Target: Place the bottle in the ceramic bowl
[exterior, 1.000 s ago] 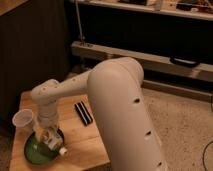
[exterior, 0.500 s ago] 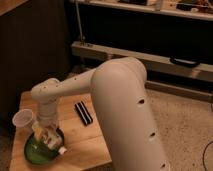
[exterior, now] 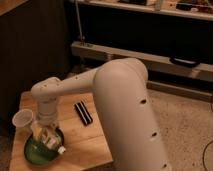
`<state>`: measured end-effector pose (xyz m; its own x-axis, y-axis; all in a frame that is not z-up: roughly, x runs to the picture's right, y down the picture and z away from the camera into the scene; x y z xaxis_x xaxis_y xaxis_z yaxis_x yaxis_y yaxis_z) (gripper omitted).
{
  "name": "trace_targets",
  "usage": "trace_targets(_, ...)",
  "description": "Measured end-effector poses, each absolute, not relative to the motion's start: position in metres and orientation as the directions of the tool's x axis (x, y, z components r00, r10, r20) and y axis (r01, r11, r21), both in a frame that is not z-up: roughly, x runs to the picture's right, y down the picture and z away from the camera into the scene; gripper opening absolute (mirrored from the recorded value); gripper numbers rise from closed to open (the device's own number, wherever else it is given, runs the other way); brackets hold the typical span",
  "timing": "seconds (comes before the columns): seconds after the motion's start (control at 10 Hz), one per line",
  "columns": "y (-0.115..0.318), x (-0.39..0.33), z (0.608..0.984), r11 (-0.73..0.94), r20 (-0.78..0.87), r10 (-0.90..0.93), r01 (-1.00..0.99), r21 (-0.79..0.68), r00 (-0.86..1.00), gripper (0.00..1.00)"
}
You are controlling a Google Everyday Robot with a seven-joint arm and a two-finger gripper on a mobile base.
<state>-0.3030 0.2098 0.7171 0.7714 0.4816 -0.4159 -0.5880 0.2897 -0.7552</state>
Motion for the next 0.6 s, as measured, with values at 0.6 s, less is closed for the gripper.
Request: trace_targets(0.6,0.2112,-0.3074,0.7143,0.250,-0.382,0.465,-0.533,-0.808,0.798,0.80)
